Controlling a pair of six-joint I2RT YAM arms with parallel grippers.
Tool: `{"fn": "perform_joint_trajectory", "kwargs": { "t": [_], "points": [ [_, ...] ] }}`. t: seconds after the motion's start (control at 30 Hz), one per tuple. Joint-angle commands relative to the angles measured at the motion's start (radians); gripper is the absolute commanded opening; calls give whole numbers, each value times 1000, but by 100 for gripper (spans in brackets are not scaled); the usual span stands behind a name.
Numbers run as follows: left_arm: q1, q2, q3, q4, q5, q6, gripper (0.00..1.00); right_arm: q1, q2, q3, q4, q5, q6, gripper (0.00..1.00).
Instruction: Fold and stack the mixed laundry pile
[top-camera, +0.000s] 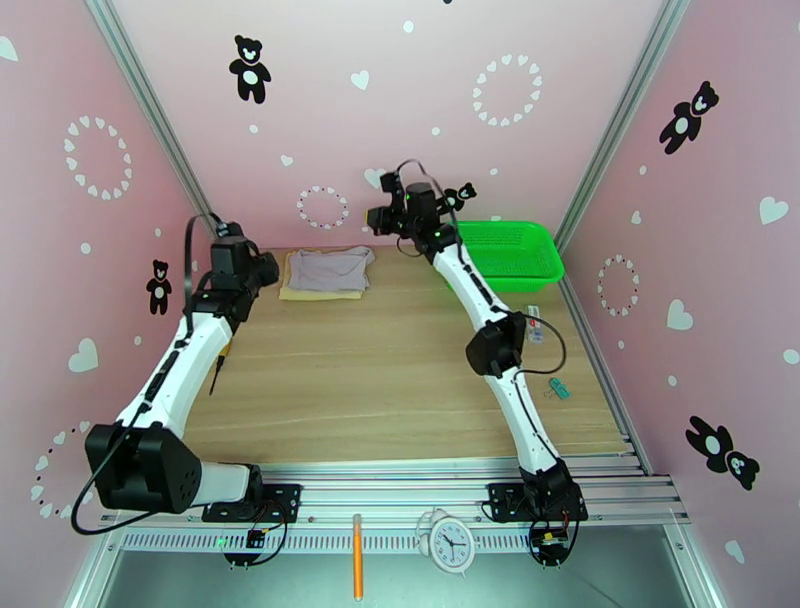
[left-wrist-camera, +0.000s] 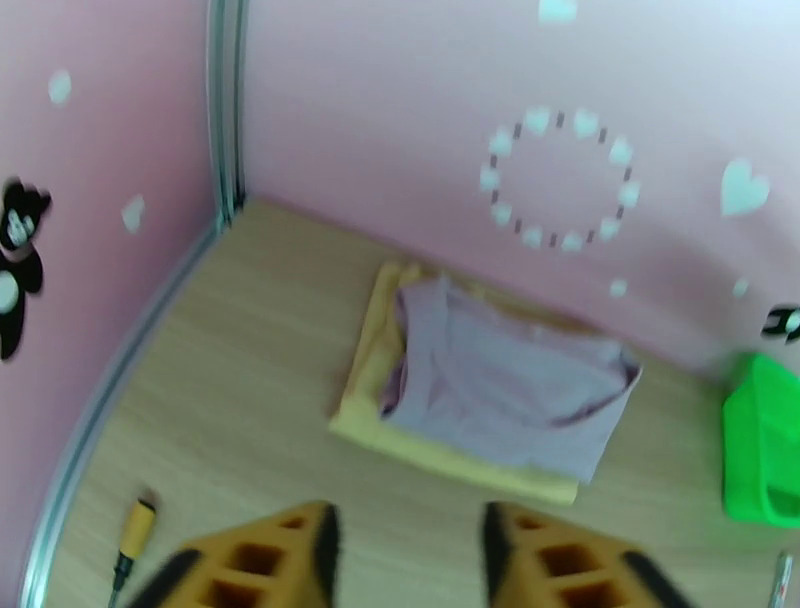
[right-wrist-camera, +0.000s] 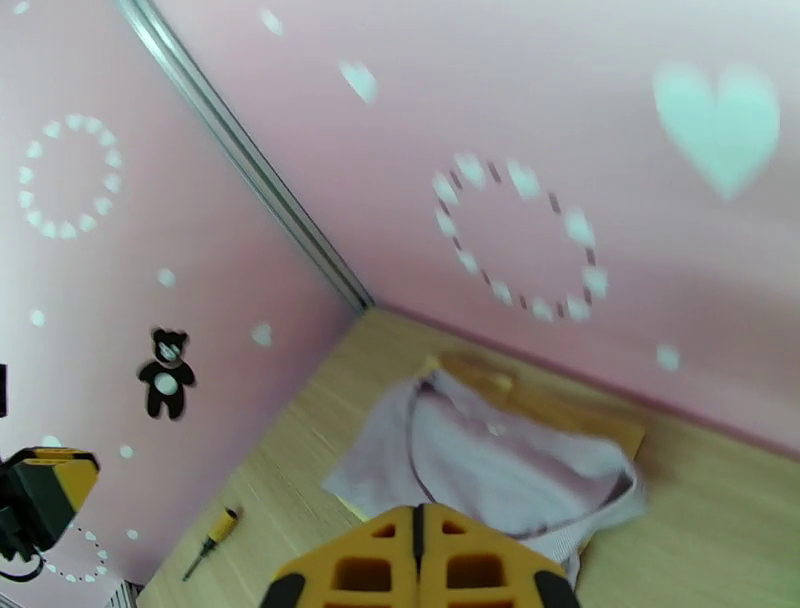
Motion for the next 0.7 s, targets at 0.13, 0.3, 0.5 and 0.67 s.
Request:
{"fn": "perform_joint_trajectory", "kwargs": {
  "t": [0.13,0.3,0.5,0.67],
  "points": [
    [-59,305,243,72,400,103,21,-18,-90,-277,84,-64,6,0],
    [-170,612,597,-39,407,191,74,-31,-378,-713,168,102,-50,0],
    [-258,1024,1136,-248,262,245,74,-35,-686,-1078,118,266,-114,8],
    [-285,1259,1463,-353,89,251,63,-40,-898,-1294,85,328,-148,15]
  ]
}}
